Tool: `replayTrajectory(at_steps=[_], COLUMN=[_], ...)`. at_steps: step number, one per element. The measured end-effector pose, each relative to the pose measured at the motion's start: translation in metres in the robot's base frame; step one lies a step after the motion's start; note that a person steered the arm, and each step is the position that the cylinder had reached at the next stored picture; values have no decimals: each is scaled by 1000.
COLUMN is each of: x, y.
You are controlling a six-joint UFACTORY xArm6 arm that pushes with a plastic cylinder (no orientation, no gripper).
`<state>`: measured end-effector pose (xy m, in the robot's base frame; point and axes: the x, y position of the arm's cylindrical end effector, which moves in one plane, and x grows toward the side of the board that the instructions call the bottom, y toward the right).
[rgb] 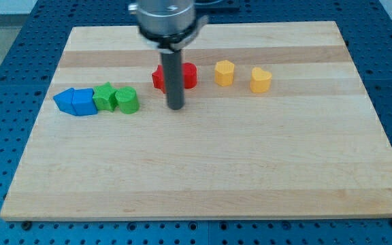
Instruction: Put your hand at the center left corner
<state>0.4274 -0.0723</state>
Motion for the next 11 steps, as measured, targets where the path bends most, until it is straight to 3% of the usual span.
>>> replayTrajectory(at_steps=[1,2,3,4,5,7,11], x=[37,104,136,138,124,33,-5], y=[-34,-58,-92,-126,-162,-207,-202])
